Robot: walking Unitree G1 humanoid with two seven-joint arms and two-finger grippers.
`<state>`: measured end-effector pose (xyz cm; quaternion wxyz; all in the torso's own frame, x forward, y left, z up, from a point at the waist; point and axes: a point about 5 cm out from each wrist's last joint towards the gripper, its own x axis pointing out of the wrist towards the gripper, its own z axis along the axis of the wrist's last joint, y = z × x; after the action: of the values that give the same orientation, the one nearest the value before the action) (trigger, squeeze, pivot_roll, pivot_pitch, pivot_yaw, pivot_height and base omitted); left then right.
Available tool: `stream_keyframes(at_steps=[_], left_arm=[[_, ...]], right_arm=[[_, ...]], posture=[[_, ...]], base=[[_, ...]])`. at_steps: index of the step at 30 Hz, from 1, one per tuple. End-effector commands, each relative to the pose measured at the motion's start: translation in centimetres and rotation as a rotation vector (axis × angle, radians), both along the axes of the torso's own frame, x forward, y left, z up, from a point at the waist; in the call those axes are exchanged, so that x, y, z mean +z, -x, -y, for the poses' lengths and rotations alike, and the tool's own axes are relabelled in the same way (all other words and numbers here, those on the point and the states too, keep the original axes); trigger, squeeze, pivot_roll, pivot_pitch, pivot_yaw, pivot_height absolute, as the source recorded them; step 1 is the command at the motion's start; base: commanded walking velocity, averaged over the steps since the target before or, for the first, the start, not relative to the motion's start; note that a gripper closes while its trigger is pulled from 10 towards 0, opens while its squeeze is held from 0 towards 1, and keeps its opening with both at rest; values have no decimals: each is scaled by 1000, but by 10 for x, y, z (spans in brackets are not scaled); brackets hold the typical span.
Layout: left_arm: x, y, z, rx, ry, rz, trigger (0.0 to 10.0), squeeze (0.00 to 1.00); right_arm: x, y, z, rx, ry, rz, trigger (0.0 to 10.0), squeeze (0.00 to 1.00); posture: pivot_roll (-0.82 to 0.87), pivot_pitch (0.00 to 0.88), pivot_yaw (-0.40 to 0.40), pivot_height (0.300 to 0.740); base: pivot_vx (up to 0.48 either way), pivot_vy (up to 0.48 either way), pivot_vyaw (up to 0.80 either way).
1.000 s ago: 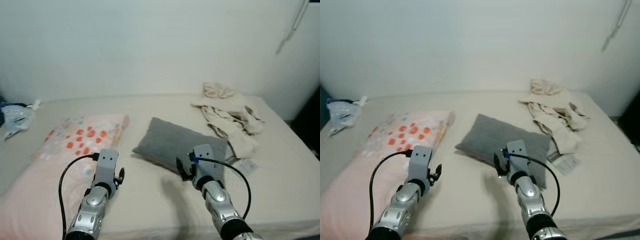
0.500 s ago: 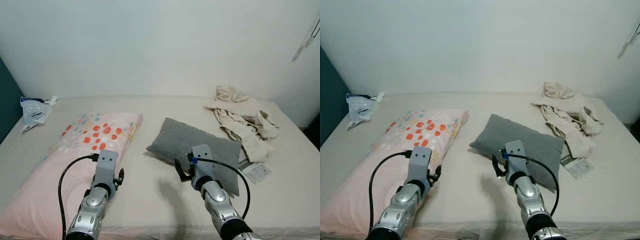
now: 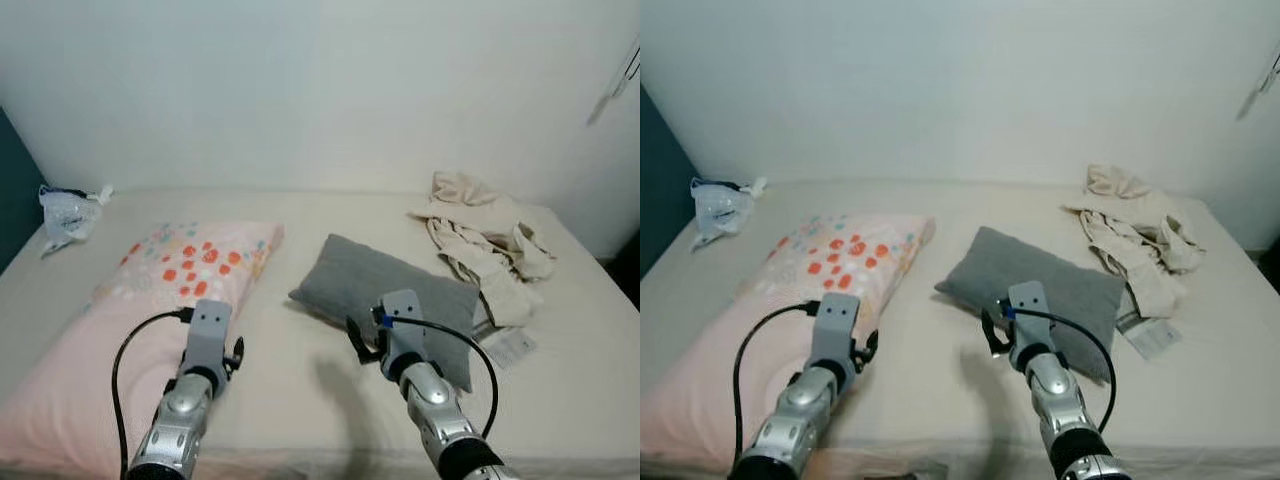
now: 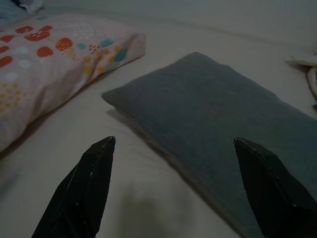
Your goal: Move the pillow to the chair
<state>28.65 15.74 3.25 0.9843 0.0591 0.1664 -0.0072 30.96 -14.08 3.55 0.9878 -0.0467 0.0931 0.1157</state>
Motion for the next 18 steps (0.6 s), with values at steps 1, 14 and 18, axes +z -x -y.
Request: stream_keyframes(at_steps=[1, 14, 18], left_arm=[[0, 1, 4, -14, -1, 3, 10000, 0], [-4, 3, 3, -13, 19, -42, 10000, 0], [-5, 4, 2, -11, 11, -40, 10000, 0]], right_arm=[[-3, 3, 6, -22, -8, -12, 10000, 0], [-4, 3, 5, -19, -6, -15, 10000, 0], [-4, 4, 5, -18, -6, -15, 10000, 0]], posture=[[23, 59, 5, 724], [21, 54, 5, 724], [20, 52, 6, 724]], base=[[0, -435, 0], [0, 144, 0], [0, 454, 0]])
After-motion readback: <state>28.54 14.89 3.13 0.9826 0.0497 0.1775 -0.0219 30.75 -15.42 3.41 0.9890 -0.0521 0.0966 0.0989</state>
